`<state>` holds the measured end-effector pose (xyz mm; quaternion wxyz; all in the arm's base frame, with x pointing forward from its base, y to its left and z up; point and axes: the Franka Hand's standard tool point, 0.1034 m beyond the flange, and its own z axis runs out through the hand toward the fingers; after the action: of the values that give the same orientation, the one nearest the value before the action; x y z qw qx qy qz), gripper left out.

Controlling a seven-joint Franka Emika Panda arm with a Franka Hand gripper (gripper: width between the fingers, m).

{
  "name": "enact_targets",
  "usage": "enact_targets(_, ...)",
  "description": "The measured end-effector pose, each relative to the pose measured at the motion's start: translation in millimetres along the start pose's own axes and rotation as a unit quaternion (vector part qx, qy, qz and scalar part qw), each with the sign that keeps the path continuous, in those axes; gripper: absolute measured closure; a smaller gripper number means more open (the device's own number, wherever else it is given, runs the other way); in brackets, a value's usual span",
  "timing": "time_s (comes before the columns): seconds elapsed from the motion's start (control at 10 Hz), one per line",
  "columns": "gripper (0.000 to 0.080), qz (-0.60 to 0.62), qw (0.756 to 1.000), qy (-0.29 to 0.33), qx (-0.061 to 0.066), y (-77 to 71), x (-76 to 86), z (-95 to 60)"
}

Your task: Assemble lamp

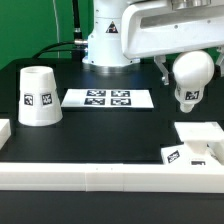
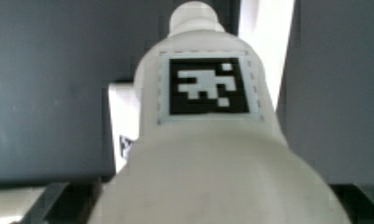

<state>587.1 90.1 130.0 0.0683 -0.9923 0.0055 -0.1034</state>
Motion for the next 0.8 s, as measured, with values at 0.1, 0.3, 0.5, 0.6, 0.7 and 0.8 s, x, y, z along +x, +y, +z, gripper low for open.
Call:
enact_targets(0.1, 0.0223, -0.008, 0.999, 0.039, -0.003, -3.4, 11.0, -9.4)
enact_targets(0.3, 0.0223, -0.016, 0.998, 0.068, -0.003, -10.2, 17.0, -18.9)
enact_targets(0.5, 0.0223, -0.015, 0.998, 0.066, -0.004, -9.4, 16.0, -17.2)
enact_targets(0.6, 0.0223, -0.015, 0.998, 0.066, -0.004, -9.4, 15.9, -17.0)
enact_targets(0.7, 0.0223, -0.02, 0.998, 0.066, -0.005, -8.9, 16.7, -16.8)
enact_targets(0.8, 0.0223, -0.035, 0.997, 0.071, -0.009, -7.9, 23.5, -18.7)
